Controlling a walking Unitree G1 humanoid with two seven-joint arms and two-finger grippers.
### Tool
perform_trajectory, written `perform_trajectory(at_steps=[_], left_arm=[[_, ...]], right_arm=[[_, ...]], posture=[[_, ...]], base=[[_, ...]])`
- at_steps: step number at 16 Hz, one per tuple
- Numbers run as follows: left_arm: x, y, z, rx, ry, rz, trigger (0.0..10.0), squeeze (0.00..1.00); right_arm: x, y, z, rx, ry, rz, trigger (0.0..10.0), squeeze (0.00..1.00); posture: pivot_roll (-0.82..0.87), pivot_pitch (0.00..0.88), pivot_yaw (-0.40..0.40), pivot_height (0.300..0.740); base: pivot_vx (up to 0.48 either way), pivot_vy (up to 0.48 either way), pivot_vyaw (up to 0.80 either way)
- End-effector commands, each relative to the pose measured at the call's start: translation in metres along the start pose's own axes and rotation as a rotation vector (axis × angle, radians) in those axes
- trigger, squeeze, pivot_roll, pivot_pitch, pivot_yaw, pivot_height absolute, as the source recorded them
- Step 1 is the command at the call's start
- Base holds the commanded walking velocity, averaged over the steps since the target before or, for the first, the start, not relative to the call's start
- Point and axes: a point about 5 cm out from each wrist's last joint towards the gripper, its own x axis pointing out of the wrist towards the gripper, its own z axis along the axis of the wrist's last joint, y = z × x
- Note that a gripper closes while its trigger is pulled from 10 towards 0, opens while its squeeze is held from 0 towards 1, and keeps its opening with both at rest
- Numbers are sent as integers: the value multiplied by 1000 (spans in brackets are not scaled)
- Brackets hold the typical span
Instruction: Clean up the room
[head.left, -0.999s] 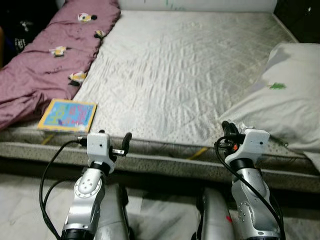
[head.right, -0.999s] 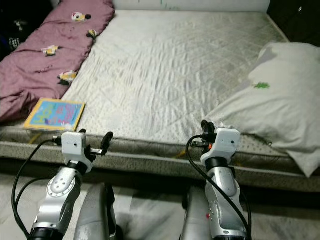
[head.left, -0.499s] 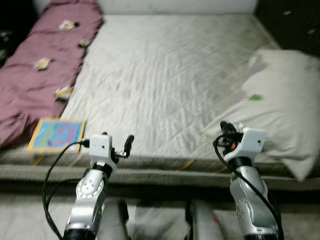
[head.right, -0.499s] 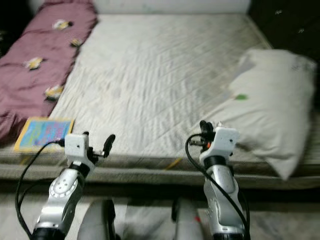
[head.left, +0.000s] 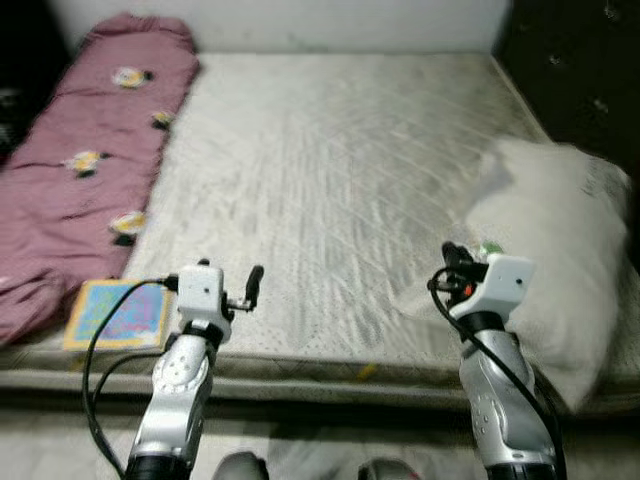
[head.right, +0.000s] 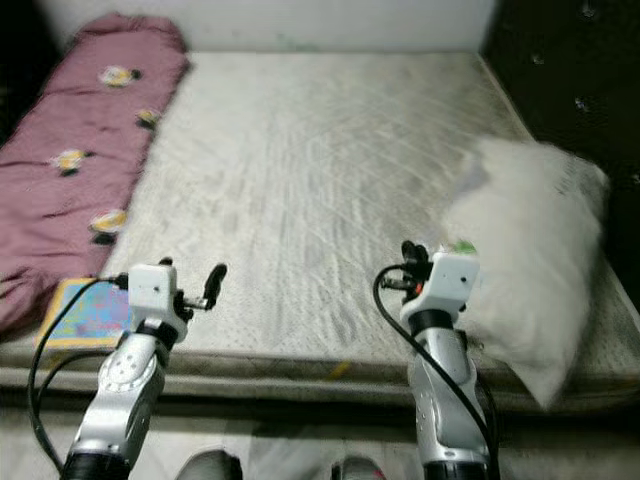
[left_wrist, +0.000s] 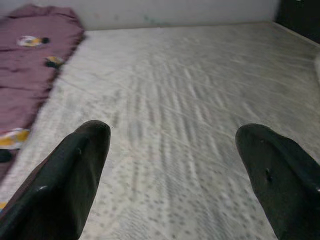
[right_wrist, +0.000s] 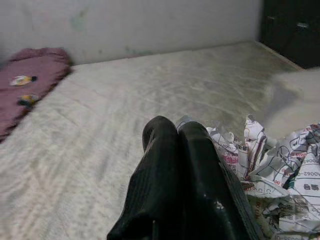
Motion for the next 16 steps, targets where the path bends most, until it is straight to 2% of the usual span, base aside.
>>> perform_trajectory(at_steps=[1, 3, 4, 5, 7, 8, 9, 11, 13, 15, 16], left_arm=[[-4, 3, -11, 8, 57, 18, 10000, 0], [-4, -1, -13, -4, 71, -25, 10000, 0], [-5, -1, -14, -3, 79, -31, 10000, 0], [-6, 2, -16, -3, 87, -26, 10000, 0], [-7, 4, -17, 7, 90, -31, 10000, 0], [-8, 6, -19, 6, 91, -12, 10000, 0], [-9, 9, -18, -8, 89, 16, 10000, 0], [-9, 7, -12, -10, 65, 12, 10000, 0], [-8, 8, -8, -1, 45, 17, 10000, 0], [-5, 11, 2, 3, 19, 26, 10000, 0], [-5, 12, 1, 5, 21, 25, 10000, 0]], right_arm=[[-3, -1, -8, -4, 36, 10, 10000, 0], [-7, -7, -14, -5, 90, 27, 10000, 0], [-11, -11, -17, 29, 131, 21, 10000, 0], [-22, -14, -18, -9, 164, 63, 10000, 0], [-31, -23, -11, -79, 170, 108, 10000, 0], [-30, -27, -7, -97, 158, 120, 10000, 0], [-24, -31, -4, -95, 142, 80, 10000, 0], [-18, -30, 1, -100, 118, 39, 10000, 0], [-14, -20, 6, -115, 58, 32, 10000, 0], [-20, -8, 0, -43, 57, -30, 10000, 0], [-22, -8, -4, -41, 67, -46, 10000, 0]], posture=[[-66, 0, 39, 740], [-61, 0, 52, 740], [-58, 0, 60, 740], [-54, 0, 58, 740], [-66, 0, 59, 740], [-69, 0, 60, 740], [-66, 0, 63, 740], [-61, 0, 64, 740], [-47, 0, 56, 740], [-41, 0, 60, 740], [-43, 0, 62, 740]], base=[[0, 0, -413], [0, 0, -409], [0, 0, -413], [0, 0, -413], [0, 0, -409], [0, 0, -413], [0, 0, -406], [0, 0, 0], [0, 0, 0], [0, 0, 0], [0, 0, 0]])
